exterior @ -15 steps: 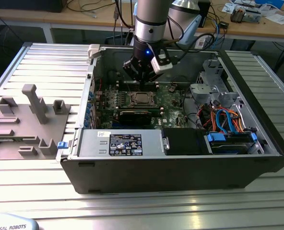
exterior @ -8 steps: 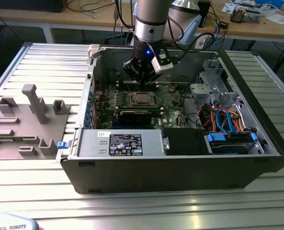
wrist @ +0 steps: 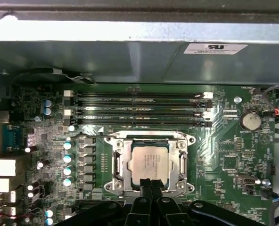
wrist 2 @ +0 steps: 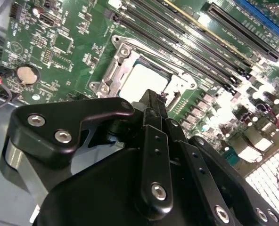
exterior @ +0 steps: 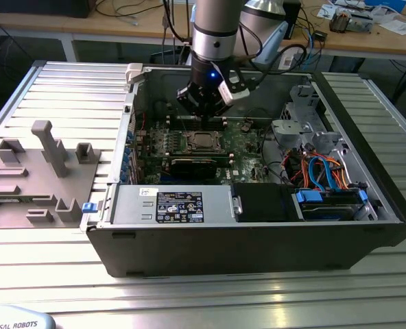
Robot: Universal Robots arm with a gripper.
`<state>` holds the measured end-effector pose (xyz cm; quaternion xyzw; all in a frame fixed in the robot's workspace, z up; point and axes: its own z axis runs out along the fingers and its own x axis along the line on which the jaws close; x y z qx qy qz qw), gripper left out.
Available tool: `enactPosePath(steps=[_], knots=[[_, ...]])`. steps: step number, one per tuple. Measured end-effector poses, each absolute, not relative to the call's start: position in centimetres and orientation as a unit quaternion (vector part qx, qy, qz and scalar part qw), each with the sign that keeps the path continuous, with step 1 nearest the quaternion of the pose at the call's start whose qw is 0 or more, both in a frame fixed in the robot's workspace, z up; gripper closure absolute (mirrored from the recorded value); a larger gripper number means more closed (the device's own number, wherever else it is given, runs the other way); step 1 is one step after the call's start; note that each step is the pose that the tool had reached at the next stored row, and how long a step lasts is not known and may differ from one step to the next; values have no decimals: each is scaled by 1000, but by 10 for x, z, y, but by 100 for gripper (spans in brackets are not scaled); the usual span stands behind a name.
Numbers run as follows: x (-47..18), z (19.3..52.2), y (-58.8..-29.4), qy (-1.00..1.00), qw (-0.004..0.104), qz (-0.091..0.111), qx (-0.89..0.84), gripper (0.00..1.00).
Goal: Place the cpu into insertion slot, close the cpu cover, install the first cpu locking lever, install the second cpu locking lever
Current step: 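Install the first cpu locking lever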
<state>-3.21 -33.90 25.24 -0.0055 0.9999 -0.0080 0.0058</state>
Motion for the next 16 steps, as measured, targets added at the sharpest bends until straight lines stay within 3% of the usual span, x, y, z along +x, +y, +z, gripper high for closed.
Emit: enactPosePath(steps=[16], knots=[[-43, 253, -339, 1000, 7, -8, -5, 89]])
